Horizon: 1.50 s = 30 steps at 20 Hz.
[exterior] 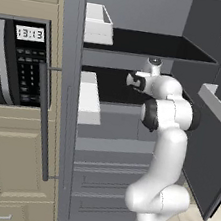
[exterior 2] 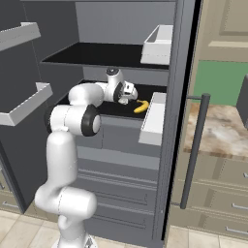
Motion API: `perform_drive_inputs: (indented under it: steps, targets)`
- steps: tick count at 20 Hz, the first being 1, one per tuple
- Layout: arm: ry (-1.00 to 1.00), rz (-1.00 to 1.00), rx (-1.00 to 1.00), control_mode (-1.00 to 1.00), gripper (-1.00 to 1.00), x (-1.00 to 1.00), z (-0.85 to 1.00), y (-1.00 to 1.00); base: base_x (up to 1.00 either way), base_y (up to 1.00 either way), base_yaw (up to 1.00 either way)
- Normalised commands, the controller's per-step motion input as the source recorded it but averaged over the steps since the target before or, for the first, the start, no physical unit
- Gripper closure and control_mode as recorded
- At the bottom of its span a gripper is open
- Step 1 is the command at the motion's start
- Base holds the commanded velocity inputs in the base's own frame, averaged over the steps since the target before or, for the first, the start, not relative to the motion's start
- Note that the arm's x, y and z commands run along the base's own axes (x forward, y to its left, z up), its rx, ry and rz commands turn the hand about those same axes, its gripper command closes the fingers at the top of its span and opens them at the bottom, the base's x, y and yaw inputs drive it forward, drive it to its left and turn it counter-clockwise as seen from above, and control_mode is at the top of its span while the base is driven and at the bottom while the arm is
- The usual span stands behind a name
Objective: Retrieve the bottle and the shaker from the cabinet and place them next to the mixing bowl on the counter. Then add garlic from the fridge to the mixing bowl.
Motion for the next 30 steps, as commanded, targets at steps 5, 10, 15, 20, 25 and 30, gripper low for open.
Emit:
perform_drive_inputs:
  steps: [5, 10, 15, 20, 25, 30]
  targets:
    - [0.06, 0.00, 0.02, -1.00, 1.00, -0.19, -0.22, -0.01, 0.00, 0.00, 0.00]
    - [0.03, 0.00, 0.01, -1.00, 1.00, -0.23, -0.23, 0.00, 0.00, 0.00, 0.00]
    - [-0.20, 0.00, 0.03, -1.00, 1.00, -0.51, -0.23, 0.00, 0.00, 0.00, 0.00]
    - [-0.38, 0.00, 0.01, -1.00, 1.00, -0.38, -0.31, 0.00, 0.00, 0.00, 0.00]
    - [-0.03, -0.02, -0.04, -1.00, 1.00, -0.10, 0.14, 0.03, 0.00, 0.00, 0.00]
    - [0.00, -0.03, -0.03, -1.00, 1.00, -0.39, 0.71, 0.00, 0.00, 0.00, 0.00]
